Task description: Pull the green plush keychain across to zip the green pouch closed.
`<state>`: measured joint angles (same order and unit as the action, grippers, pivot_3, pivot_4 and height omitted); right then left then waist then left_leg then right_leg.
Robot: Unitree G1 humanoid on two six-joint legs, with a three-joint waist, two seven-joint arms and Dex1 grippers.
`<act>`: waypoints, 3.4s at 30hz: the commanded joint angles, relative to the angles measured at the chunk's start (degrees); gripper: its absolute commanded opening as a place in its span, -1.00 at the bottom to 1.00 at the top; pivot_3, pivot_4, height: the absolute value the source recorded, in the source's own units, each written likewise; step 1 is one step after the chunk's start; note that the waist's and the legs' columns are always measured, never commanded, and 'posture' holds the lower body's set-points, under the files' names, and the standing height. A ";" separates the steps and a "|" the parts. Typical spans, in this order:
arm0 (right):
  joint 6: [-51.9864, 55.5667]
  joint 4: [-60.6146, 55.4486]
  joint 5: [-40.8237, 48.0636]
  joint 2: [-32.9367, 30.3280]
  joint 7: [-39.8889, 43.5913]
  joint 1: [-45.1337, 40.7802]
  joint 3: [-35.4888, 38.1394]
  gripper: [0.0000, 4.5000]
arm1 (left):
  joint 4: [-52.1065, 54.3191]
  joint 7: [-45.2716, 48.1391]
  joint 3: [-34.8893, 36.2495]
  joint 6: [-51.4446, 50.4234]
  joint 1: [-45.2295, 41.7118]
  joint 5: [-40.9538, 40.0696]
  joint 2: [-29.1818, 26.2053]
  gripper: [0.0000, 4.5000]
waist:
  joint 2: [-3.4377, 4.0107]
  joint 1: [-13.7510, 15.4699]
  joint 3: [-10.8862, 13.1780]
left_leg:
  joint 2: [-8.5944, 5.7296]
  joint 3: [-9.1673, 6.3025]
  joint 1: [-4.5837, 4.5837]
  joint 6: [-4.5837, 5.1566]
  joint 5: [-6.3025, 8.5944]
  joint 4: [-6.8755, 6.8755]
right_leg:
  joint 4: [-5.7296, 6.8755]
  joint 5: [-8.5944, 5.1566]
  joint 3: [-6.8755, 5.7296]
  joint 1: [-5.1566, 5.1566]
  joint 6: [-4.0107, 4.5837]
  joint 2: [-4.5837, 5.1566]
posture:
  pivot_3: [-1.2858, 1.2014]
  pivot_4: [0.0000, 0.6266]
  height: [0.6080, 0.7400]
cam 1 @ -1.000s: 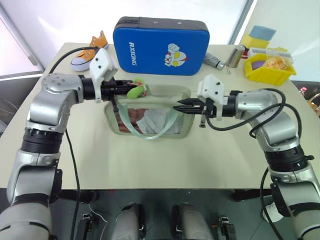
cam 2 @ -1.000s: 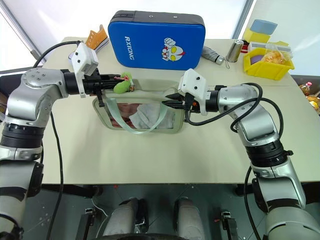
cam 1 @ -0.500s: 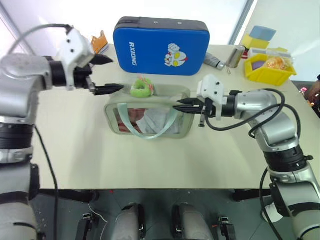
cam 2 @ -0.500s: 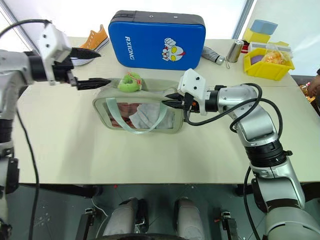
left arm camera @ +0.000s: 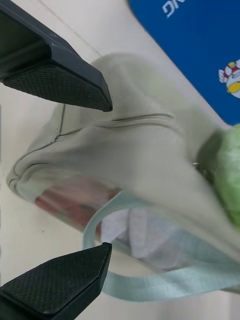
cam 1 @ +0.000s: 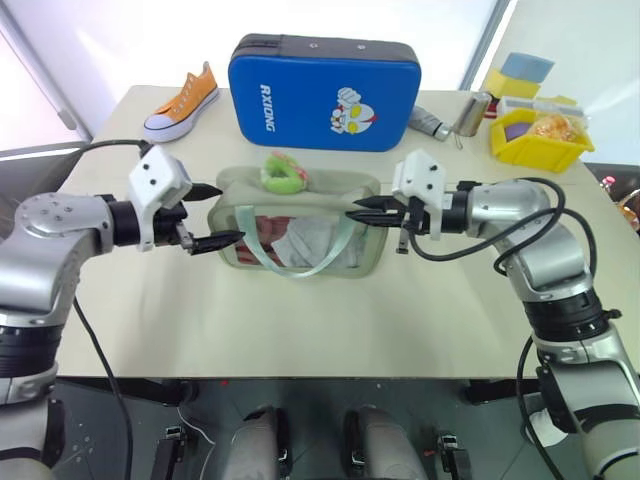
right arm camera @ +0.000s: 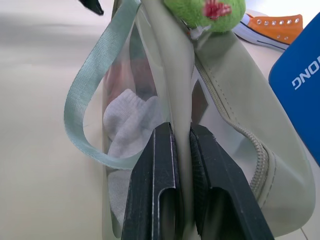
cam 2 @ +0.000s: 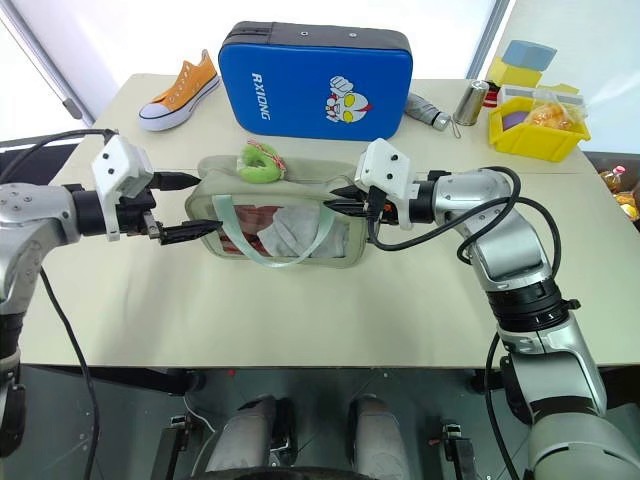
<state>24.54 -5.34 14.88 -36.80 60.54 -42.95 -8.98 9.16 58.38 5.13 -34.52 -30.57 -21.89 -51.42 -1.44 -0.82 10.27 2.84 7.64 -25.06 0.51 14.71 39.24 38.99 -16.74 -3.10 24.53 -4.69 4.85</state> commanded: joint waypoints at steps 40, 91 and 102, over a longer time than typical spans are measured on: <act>1.33 12.78 -0.12 14.20 -3.33 -18.39 -2.79 0.42 | -3.22 0.21 -1.97 4.37 -3.92 2.04 1.27 -1.00 | 0.01 -0.04 0.00 | -0.04 0.03 -0.04 0.00 0.00 -0.01 | 0.01 0.00 -0.01 0.03 0.00 0.05 | 0.03 -0.52 1.00; 14.56 -4.28 -7.90 6.97 -24.50 14.10 4.68 -0.98 | -0.50 -1.56 -2.73 3.09 -2.12 1.16 2.84 -1.00 | 0.00 0.07 -0.02 | -0.07 0.01 0.01 0.00 0.00 -0.02 | -0.02 0.00 -0.02 -0.04 0.00 0.08 | 0.03 -0.52 1.00; 12.38 -3.01 -7.12 3.63 -20.46 11.30 4.48 -0.57 | -1.51 -2.73 -2.62 3.68 -2.67 1.54 3.75 -0.84 | 0.00 0.05 -0.02 | -0.06 0.00 0.02 0.01 0.01 -0.02 | -0.02 0.00 -0.02 -0.04 0.00 0.06 | 0.03 -0.52 1.00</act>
<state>36.64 -7.27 5.88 -32.97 38.93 -29.35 -6.56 7.20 56.36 1.50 -31.73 -32.28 -20.58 -47.89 -1.43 -0.77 10.25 2.78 7.64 -25.04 0.52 14.72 39.22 38.96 -16.74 -3.12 24.49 -4.69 4.92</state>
